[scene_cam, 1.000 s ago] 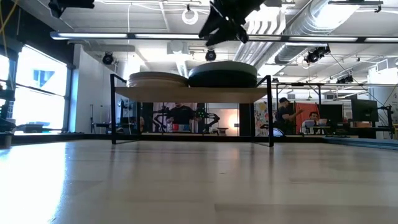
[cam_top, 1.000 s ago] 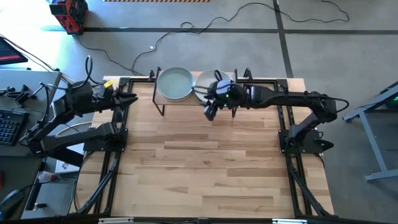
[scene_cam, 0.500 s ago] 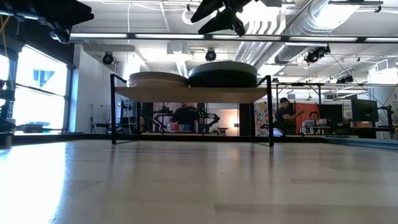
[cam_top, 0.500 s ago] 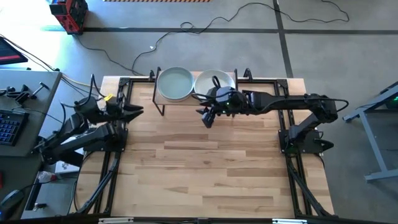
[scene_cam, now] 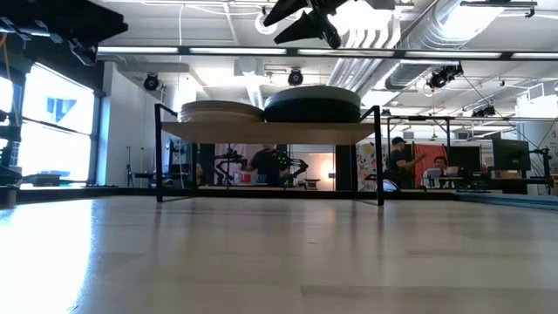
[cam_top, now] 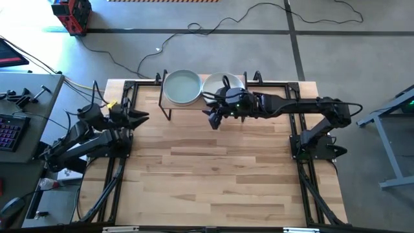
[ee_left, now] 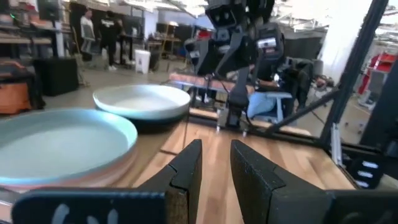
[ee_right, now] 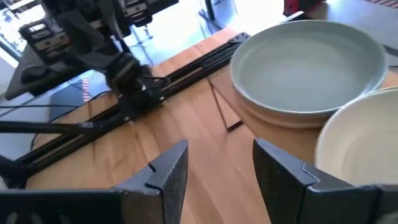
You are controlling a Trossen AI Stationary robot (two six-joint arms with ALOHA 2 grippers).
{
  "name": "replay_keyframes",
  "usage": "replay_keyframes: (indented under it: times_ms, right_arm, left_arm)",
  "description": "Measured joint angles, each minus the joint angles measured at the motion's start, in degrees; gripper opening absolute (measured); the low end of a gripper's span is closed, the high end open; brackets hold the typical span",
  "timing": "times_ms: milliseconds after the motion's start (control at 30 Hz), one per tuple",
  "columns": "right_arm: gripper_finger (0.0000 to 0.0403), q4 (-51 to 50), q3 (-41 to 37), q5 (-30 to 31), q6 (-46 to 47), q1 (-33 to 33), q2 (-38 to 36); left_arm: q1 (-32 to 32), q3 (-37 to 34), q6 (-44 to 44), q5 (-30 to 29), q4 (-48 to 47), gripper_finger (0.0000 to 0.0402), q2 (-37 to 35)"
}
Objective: Place and stack plates onto a shelf
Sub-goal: Return to Home Position
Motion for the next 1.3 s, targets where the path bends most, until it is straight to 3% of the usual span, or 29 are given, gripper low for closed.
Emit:
replay_keyframes:
  times_ms: [167, 333, 467, 800, 967, 1167, 1300]
  right_arm:
    - [0.016, 0.12, 0.0, 1.0, -0.11, -1.21, 0.02]
    - [0.016, 0.12, 0.0, 1.02, 0.19, -2.06, 0.02]
    - [0.016, 0.12, 0.0, 1.0, 0.04, -2.06, 0.02]
    - [0.016, 0.12, 0.0, 1.0, -0.11, -2.97, 0.02]
    - [0.016, 0.09, 0.0, 1.0, -0.11, -3.66, 0.02]
    - [0.016, 0.09, 0.0, 1.0, -1.6, -3.94, 0.02]
    - [0.016, 0.07, 0.0, 1.0, -3.06, -3.94, 0.02]
  left_arm:
    - [-0.02, -3.8, -0.56, -1.23, 4.01, 0.0071, 0.02]
    - [-1.93, -13.79, -6.8, 3.25, 16.87, 0.0071, 0.04]
    - [-5.0, -17.46, -9.65, 5.02, 24.19, 0.0071, 0.04]
    - [-14.56, -17.51, -9.01, 4.36, 18.35, 0.0071, 0.03]
    - [-18.68, -17.51, -6.54, -0.52, 15.18, 0.0071, 0.02]
    - [-22.11, -17.51, -0.82, -11.98, 10.17, 0.0071, 0.09]
    - [-23.14, -17.51, 1.07, -14.85, 10.24, 0.0071, 0.04]
